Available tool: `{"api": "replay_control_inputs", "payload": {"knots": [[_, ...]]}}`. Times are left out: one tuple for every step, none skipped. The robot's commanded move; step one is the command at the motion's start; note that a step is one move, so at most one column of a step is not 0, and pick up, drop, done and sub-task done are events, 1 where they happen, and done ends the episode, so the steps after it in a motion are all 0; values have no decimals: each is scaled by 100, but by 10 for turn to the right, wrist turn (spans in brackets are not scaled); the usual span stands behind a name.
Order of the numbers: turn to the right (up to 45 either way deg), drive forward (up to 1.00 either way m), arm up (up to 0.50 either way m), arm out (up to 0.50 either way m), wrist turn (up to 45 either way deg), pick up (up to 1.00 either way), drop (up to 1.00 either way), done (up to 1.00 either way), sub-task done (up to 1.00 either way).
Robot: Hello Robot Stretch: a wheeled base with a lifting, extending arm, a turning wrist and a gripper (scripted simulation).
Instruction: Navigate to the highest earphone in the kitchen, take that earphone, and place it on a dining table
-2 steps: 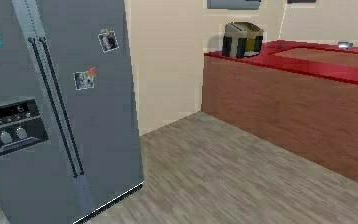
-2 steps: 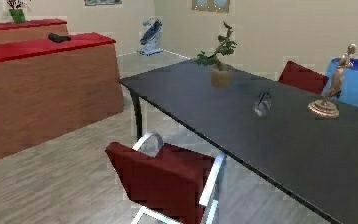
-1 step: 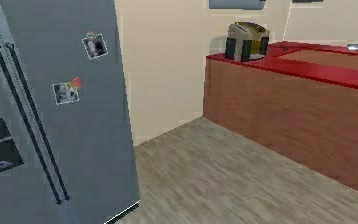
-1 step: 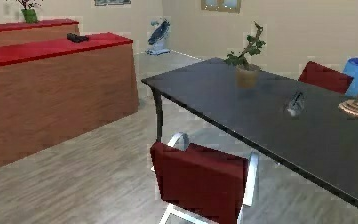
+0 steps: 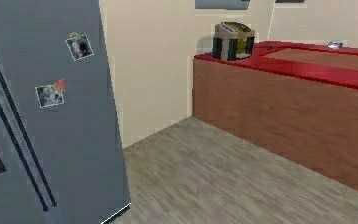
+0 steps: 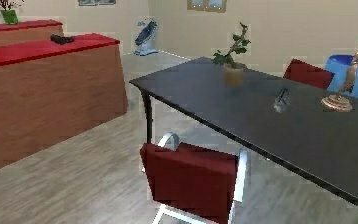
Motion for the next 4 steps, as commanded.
{"api": "replay_control_inputs", "payload": {"knots": [[0,40,0,0,0,0,0,0,0],[420,0,0,0,0,0,0,0,0],[0,60,0,0,0,0,0,0,0],[450,0,0,0,0,0,0,0,0]]}}
